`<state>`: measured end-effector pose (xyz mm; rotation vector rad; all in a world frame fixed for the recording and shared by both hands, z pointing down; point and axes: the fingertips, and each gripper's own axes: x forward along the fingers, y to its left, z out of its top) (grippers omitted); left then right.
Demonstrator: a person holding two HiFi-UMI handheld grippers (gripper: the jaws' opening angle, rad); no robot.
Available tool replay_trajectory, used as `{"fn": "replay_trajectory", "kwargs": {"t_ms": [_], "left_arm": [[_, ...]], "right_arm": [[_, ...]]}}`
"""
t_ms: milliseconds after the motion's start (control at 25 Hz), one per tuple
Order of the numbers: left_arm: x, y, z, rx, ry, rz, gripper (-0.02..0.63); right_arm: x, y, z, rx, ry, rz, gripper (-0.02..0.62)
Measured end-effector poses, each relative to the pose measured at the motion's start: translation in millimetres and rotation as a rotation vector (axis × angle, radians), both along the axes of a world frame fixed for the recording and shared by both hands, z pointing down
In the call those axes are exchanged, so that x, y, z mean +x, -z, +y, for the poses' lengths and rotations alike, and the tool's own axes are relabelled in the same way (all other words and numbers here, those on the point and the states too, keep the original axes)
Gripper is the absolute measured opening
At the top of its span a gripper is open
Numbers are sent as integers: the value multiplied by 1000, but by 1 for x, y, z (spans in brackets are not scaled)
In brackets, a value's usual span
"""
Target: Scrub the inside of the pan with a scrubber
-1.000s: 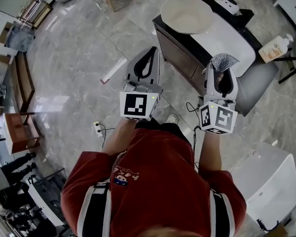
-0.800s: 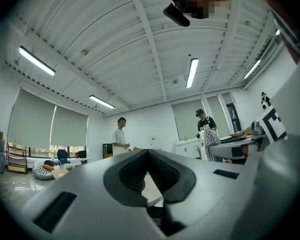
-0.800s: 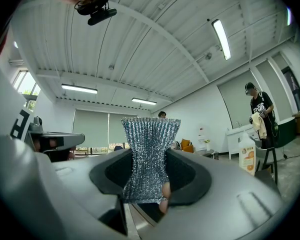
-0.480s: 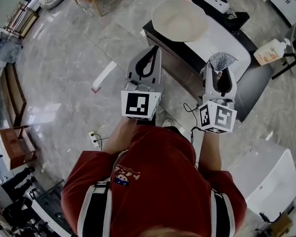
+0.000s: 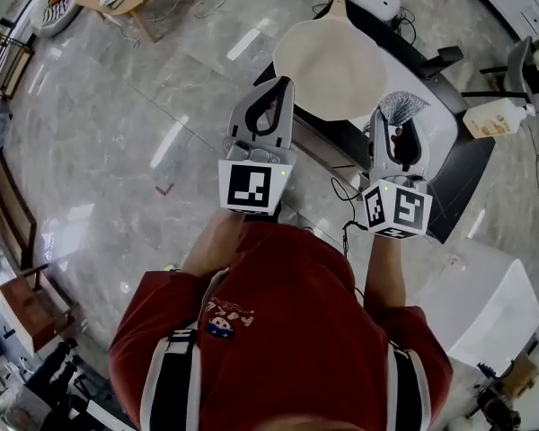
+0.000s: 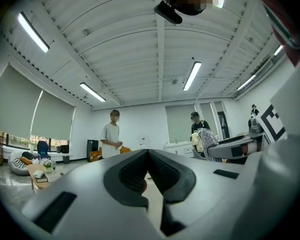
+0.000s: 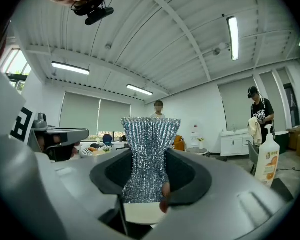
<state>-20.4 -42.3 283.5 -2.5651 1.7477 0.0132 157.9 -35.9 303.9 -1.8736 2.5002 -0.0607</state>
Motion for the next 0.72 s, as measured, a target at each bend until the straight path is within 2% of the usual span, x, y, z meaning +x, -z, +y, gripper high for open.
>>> {"fn": "replay_trajectory", "kwargs": {"t_ms": [360, 720], "left_arm": [[-37, -12, -83, -20, -138, 47, 6], [-24, -33, -121, -33, -205, 81, 6]], "right_arm": [[-48, -12, -68, -62, -74, 49, 193], [-46, -37, -96, -100, -145, 56, 189]]}}
